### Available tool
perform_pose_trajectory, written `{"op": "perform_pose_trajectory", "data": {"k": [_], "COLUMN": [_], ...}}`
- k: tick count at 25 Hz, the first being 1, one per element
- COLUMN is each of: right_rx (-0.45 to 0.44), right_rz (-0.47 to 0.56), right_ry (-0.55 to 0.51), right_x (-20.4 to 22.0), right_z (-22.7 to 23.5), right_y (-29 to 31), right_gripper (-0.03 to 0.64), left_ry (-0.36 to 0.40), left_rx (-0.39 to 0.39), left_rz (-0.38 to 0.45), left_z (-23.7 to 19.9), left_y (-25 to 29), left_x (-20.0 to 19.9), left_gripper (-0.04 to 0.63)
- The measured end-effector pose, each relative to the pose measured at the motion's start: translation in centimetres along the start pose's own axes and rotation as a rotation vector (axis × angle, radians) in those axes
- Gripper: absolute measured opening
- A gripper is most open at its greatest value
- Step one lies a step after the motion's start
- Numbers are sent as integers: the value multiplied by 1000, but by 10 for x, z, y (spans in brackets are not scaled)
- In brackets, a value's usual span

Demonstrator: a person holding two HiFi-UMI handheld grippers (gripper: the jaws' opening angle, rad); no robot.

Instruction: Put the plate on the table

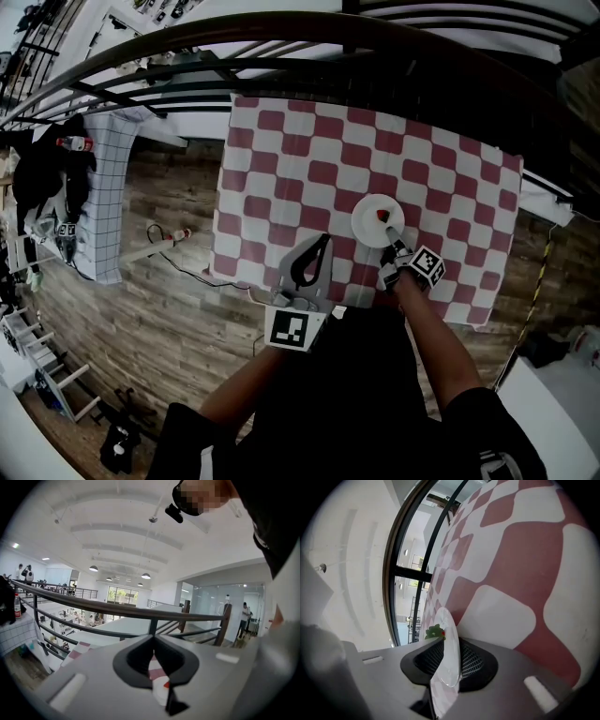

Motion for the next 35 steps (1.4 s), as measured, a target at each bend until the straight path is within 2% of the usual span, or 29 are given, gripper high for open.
{"op": "perform_pose_trajectory", "data": {"k": [4, 11, 19, 27, 32, 35], "right_rx": [10, 90, 121, 43, -40, -62], "right_rz": [-6, -24, 8, 53, 109, 160], "right_ry": [-12, -160, -248, -375, -376, -383], "right_x": [-1, 4, 15, 39, 59, 71], "right_z": [-4, -4, -2, -32, -59, -75], "right_y": [-4, -13, -35, -78, -104, -123], "right_gripper": [123, 137, 166, 104, 72, 14], "left_ry": [5, 8, 12, 8, 0, 3], "left_rx": [1, 7, 24, 60, 90, 119], "left_rz": [3, 15, 27, 54, 80, 102], "left_z": [0, 3, 7, 15, 23, 30], "left_y": [-7, -21, -39, -63, -75, -79], "left_x": [1, 3, 2, 6, 5, 2], "left_gripper": [9, 9, 9, 9, 9, 9]}}
Point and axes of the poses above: the fingertips, and each gripper's own axes: y forward along the fingers, z to its right, x out of its underside, the point moved 8 cm from there along -y, backward along the fingers, and after that the axes turned 6 degrees about y, right-handed, at the moved point
